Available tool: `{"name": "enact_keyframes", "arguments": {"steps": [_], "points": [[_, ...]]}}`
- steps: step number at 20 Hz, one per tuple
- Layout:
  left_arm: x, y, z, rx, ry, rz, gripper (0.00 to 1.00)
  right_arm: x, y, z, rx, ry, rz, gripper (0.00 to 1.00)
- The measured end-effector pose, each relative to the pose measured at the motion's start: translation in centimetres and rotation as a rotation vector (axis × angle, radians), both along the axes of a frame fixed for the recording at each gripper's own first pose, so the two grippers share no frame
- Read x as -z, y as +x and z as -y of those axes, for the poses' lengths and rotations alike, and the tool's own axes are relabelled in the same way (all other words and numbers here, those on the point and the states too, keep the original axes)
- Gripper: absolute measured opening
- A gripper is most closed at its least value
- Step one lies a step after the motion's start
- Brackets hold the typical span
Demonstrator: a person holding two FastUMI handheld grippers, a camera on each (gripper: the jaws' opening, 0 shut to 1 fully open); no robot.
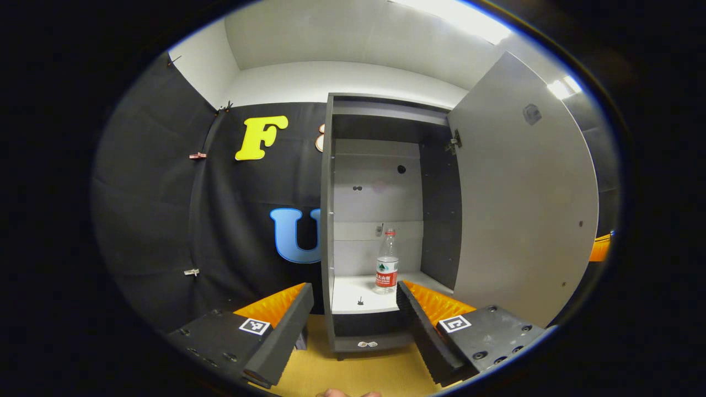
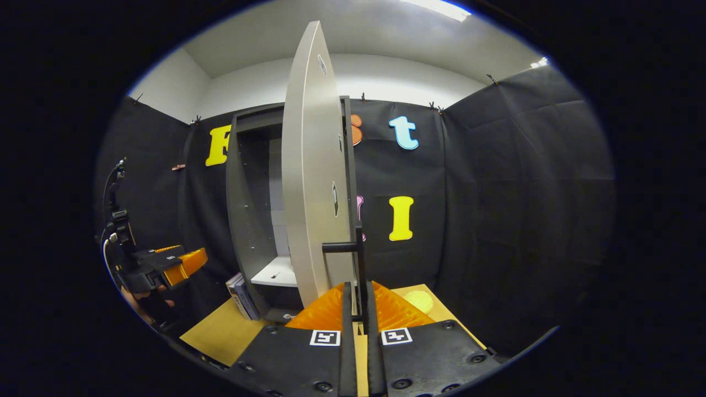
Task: Open the cabinet door with the right hand, grasp the bottle in the cabinet with the left hand and place it on the coaster, then close the cabinet door with the right hand.
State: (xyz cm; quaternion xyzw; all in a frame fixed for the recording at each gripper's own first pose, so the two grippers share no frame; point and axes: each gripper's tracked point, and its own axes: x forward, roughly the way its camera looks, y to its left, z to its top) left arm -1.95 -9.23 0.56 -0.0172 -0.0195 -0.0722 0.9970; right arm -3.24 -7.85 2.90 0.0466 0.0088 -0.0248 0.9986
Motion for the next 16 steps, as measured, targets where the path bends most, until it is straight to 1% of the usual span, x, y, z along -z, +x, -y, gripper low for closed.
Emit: {"name": "enact_keyframes", "arguments": {"steps": [1,2,5,6,7,9,10,12,13,14,16], "points": [[-0.1,0.1,0.1,-0.001,0.002,-0.002,0.95,0.0,0.0,0.5,0.007,0.003,0.000,0.22],[0.1,0.3,0.1,0.001,0.003,-0.003,0.97,0.0,0.0,0.9,0.016,0.006,-0.001,0.11],[0.1,0.5,0.6,0.007,0.006,-0.005,0.97,0.0,0.0,1.5,0.045,0.004,-0.002,0.10],[0.1,0.6,0.8,0.011,0.008,-0.005,0.95,0.0,-0.2,1.8,0.058,0.002,-0.001,0.10],[0.0,0.7,1.1,0.017,0.010,-0.005,0.97,-0.2,-0.3,2.4,0.074,0.002,0.000,0.10],[0.0,1.0,1.8,0.031,0.013,-0.002,0.97,-0.5,-0.7,3.3,0.100,0.007,0.007,0.10],[-0.1,1.2,2.2,0.039,0.015,0.000,0.95,-0.5,-0.8,3.3,0.095,0.019,0.009,0.10],[-0.2,1.5,3.1,0.054,0.015,0.005,0.95,-0.2,-0.7,3.2,0.082,0.037,0.002,0.11],[-0.3,1.7,3.6,0.064,0.014,0.006,0.97,-0.2,-0.7,3.3,0.089,0.037,0.001,0.11],[-0.4,2.0,4.1,0.073,0.015,0.008,0.95,-0.3,-0.9,3.7,0.102,0.029,0.003,0.11],[-0.3,2.6,5.3,0.093,0.016,0.009,0.95,-0.5,-1.4,4.5,0.117,0.016,0.009,0.15]]}}
